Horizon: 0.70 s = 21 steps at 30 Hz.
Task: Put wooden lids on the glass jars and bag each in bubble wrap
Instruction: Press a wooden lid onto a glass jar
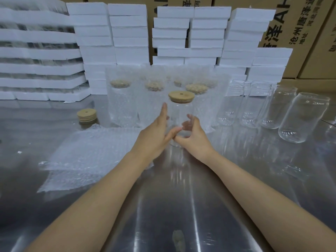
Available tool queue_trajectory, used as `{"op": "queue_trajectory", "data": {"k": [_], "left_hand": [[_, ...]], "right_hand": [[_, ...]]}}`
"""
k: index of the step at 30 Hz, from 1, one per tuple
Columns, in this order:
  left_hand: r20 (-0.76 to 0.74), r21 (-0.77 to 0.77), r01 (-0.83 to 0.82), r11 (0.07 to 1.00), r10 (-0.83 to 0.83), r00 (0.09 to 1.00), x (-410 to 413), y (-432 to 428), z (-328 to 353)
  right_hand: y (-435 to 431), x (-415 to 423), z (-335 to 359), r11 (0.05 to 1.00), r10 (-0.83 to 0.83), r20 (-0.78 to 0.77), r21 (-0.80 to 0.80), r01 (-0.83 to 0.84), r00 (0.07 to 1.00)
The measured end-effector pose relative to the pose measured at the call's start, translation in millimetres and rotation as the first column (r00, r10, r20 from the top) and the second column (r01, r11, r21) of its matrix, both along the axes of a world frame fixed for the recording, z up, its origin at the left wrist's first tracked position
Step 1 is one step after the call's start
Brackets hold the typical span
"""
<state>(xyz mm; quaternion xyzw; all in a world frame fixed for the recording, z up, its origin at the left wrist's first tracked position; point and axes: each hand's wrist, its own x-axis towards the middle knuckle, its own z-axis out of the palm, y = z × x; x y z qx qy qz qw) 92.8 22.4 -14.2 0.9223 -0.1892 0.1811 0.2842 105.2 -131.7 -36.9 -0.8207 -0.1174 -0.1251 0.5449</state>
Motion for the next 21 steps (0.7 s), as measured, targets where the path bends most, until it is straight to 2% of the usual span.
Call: {"op": "queue_trajectory", "data": {"k": [2,3,5,7,10,11,13,17,21], "left_hand": [[0.151,0.199,-0.180,0.963,0.151,0.977,0,6,7],[0.229,0.236,-0.273,0.933,0.220,0.948,-3,7,11],[0.268,0.260,-0.429,0.865,0.362,0.893,-8,10,17],[0.187,0.311,-0.545,0.779,0.512,0.838,-11,13,20],[-0.095,0.447,-0.564,0.695,0.663,0.742,-10,21,18],[-0.172,0.474,-0.544,0.692,0.679,0.713,-8,23,17],[-0.230,0.494,-0.511,0.704,0.672,0.704,-6,26,13],[-0.189,0.431,-0.469,0.771,0.585,0.789,-8,22,14],[-0.127,0.247,-0.458,0.854,0.498,0.858,-11,17,22]], "right_hand": [[-6,3,-1,1.000,-0.013,-0.002,-0.012,0.013,1.000],[-8,5,-2,1.000,-0.009,-0.002,-0.022,0.009,1.000],[-9,6,-3,0.999,-0.010,0.003,-0.038,0.010,1.000],[-8,8,-4,0.998,-0.006,0.004,-0.056,0.006,1.000],[-9,9,-5,0.997,0.013,0.001,-0.074,-0.012,1.000],[-9,8,-5,0.997,0.018,0.000,-0.077,-0.018,1.000],[-9,8,-5,0.996,0.028,-0.001,-0.089,-0.028,1.000],[-9,6,-3,0.994,0.035,0.009,-0.106,-0.034,0.999],[-8,6,-4,0.994,0.039,0.018,-0.099,-0.037,0.999]]}}
